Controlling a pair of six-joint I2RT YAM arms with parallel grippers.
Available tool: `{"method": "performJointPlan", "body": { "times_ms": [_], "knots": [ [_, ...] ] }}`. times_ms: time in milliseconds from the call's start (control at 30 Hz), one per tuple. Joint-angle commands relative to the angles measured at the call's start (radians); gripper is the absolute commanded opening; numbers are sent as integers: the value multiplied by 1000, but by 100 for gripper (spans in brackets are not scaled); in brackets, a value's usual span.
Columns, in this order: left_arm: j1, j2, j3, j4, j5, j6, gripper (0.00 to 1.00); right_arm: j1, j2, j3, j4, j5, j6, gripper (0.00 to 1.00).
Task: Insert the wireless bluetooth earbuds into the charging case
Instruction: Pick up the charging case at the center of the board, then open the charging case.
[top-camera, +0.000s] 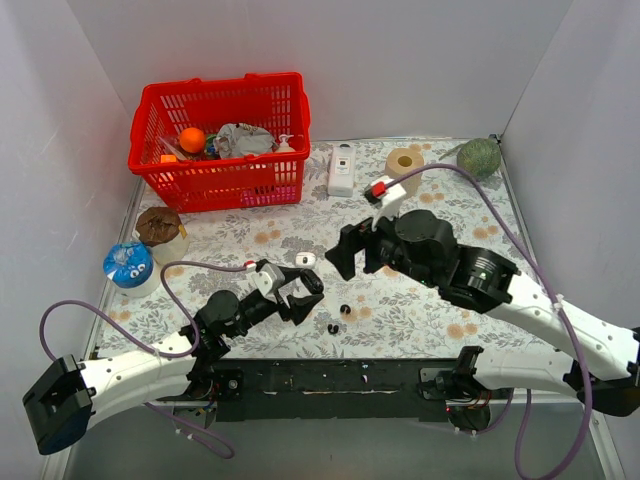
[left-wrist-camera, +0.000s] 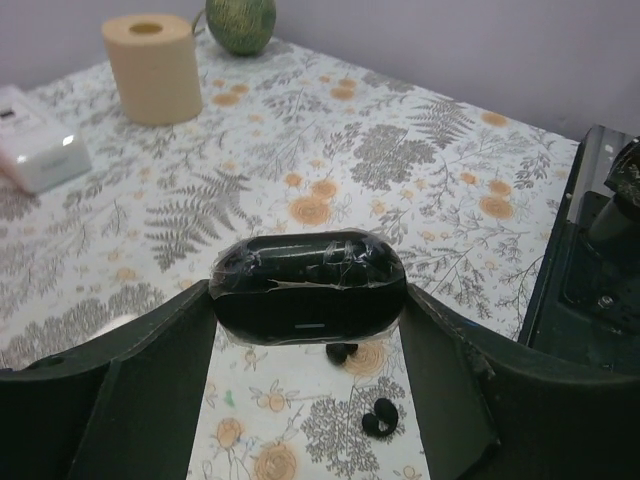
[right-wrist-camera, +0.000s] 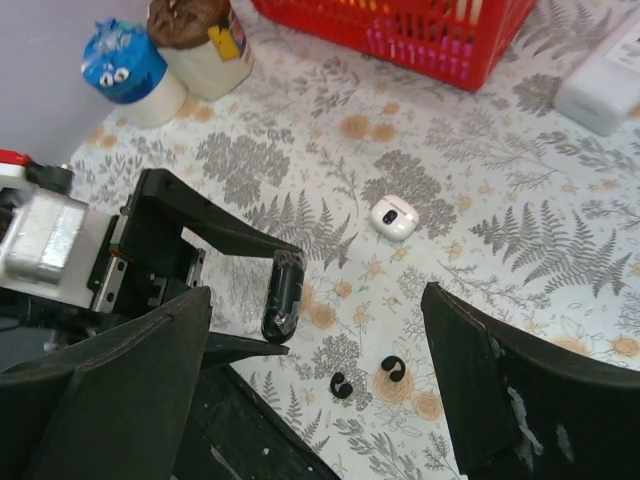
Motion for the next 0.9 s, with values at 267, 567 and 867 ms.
{"method": "performJointPlan", "body": {
  "times_ms": [267,567,867],
  "knots": [
    [-3,-7,59,95,119,243,0,-5,176,47,-17,-219,-2,94],
    [-3,-55,69,89,119,259,0,-13,234,52,-40,-201,6,91],
    [-2,-85,79,69,125,262,0,-39,233,37,-60,-183,24,88]
  ]
}}
